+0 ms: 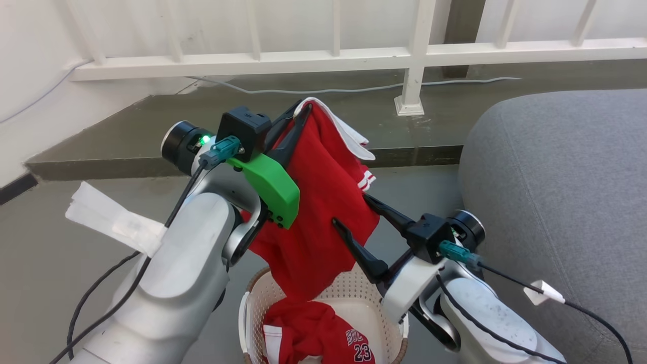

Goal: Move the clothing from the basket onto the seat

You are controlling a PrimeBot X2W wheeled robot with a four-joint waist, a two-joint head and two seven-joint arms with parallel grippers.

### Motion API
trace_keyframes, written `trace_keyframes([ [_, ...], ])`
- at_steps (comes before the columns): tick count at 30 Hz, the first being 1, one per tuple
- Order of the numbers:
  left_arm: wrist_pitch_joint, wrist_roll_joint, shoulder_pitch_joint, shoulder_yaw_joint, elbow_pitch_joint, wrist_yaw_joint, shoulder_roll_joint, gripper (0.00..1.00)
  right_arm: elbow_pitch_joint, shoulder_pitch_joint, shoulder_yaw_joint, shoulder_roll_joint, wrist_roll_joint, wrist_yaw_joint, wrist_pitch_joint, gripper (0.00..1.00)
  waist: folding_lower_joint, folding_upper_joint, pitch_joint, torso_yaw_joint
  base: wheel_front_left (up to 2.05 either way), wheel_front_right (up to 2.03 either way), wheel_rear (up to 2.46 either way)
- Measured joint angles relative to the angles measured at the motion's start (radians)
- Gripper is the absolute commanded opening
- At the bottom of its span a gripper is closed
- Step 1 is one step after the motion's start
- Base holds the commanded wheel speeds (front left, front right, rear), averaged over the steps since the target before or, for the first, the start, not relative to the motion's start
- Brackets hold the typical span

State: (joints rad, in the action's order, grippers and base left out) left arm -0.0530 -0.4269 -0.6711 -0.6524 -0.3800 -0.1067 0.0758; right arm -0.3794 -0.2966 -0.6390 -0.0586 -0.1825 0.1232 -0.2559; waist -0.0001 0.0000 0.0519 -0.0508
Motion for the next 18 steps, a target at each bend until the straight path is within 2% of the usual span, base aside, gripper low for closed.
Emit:
trace_keyframes([
  [13,0.013,0.000,0.002,-0.024,0.049,0.000,-0.005,0.00,-0.066,-0.106,-0.100,-0.003,-0.047,0.000,0.000,1.00,0.0000,0.0000,-0.001,-0.025,0.00,0.00,0.00],
  [14,0.015,0.000,0.003,-0.024,0.051,0.000,-0.006,0.00,-0.076,-0.107,-0.110,-0.003,-0.053,0.000,0.000,0.68,0.0000,0.0000,-0.001,-0.026,0.00,0.00,0.00],
  [15,0.018,0.000,0.004,-0.025,0.055,0.000,-0.006,0.00,-0.088,-0.107,-0.119,-0.003,-0.058,0.000,0.000,0.41,0.0000,0.0000,0.000,-0.027,0.00,0.00,0.00],
  [16,0.018,0.000,0.006,-0.025,0.058,0.001,-0.006,0.00,-0.096,-0.107,-0.125,-0.003,-0.062,0.000,0.000,0.00,0.0000,0.0000,0.000,-0.027,0.00,0.00,0.00],
  [18,0.021,-0.002,0.015,-0.024,0.062,0.002,-0.006,0.00,-0.105,-0.109,-0.130,-0.004,-0.070,0.000,0.000,0.00,0.0000,0.0000,0.000,-0.027,0.00,0.00,0.00],
])
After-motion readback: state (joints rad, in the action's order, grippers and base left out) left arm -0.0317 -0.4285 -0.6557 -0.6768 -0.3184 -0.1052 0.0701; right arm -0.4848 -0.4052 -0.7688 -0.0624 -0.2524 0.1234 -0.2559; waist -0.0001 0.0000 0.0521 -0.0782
